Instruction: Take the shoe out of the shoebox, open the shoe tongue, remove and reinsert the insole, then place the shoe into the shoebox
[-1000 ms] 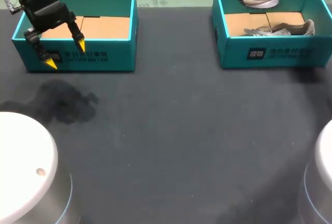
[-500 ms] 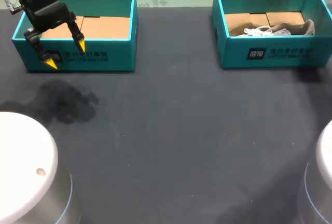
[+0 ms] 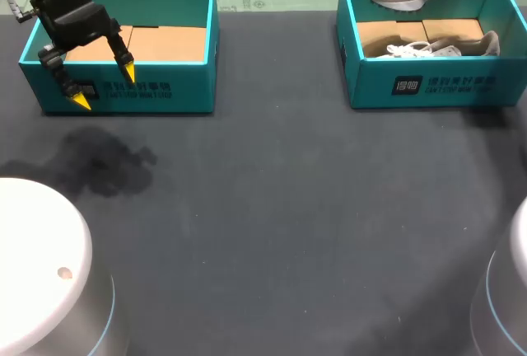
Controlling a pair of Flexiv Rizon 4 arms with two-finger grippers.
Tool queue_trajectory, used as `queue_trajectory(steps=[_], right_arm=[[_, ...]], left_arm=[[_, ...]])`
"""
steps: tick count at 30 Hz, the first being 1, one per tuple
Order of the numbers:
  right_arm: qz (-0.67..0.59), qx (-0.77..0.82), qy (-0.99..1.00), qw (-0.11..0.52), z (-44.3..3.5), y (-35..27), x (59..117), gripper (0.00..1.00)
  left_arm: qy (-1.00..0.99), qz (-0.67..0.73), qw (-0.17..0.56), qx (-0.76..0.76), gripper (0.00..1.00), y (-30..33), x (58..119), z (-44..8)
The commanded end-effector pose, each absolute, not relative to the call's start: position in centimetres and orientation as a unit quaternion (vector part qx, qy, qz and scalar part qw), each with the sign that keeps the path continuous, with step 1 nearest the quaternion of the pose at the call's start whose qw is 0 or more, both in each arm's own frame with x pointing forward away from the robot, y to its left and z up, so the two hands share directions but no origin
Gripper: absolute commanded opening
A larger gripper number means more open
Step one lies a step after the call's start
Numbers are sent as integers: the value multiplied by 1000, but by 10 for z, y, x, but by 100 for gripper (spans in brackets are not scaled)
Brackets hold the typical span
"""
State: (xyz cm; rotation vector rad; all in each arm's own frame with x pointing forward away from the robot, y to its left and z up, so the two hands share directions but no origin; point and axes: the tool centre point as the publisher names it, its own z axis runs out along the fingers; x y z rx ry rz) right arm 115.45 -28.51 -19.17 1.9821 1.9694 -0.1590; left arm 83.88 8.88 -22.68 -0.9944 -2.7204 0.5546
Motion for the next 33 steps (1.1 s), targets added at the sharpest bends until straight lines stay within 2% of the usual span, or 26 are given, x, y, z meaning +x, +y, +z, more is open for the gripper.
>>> queue_trajectory(steps=[1, 14, 23, 33], right_arm=[[-41, 697, 699, 154, -211, -289, 1156, 0], [-41, 697, 699, 154, -211, -289, 1156, 0], [-19, 713, 686, 143, -258, -282, 1164, 0], [-35, 728, 669, 146, -273, -285, 1170, 0]], left_arm=[[-918, 186, 96, -336, 100, 89, 839, -227], [-918, 186, 96, -336, 100, 89, 839, -227], [-918, 186, 96, -336, 100, 89, 839, -227], [-918, 186, 96, -336, 100, 89, 839, -227]])
